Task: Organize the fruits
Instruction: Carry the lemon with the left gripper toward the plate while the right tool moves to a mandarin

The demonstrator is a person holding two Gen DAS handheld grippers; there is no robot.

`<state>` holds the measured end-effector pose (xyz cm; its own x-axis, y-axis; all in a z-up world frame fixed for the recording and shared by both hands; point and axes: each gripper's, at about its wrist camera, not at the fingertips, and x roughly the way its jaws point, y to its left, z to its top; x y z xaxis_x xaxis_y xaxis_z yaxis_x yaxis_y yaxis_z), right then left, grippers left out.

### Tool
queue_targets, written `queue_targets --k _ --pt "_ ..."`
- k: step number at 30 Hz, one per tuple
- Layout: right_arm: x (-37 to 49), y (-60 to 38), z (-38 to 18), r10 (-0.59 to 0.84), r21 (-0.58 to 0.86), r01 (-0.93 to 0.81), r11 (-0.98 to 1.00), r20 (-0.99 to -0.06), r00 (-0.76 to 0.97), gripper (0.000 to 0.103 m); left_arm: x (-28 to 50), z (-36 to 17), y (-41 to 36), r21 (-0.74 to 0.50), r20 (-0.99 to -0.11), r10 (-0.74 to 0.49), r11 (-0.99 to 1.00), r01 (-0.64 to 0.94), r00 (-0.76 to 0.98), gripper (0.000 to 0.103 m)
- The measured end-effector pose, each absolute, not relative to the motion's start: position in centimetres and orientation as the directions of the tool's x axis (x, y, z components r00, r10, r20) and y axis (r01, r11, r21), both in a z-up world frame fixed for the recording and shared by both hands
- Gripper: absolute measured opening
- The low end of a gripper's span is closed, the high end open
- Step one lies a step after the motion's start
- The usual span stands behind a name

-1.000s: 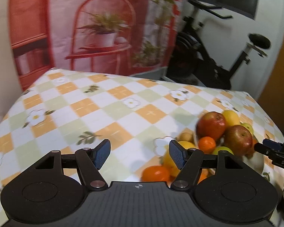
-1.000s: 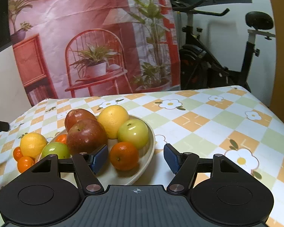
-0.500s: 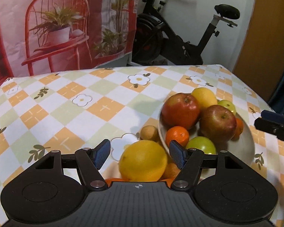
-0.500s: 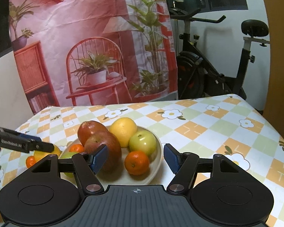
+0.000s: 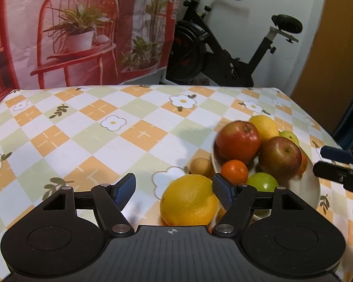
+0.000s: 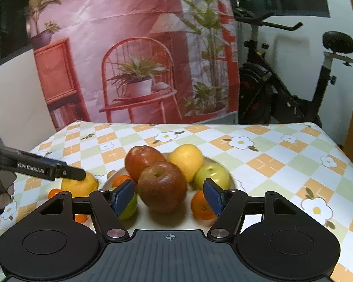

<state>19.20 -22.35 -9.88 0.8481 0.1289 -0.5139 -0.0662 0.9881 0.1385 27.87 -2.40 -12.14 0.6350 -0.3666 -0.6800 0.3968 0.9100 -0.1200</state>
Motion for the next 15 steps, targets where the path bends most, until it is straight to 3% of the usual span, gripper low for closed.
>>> queue_targets --k 15 --pt "22.3 -17.1 -9.1 0.211 0.075 -0.204 0.976 -0.563 0.799 0.062 28.8 -11.6 1.8 -0.119 -0.681 -0.290 0.950 0.289 0.673 0.075"
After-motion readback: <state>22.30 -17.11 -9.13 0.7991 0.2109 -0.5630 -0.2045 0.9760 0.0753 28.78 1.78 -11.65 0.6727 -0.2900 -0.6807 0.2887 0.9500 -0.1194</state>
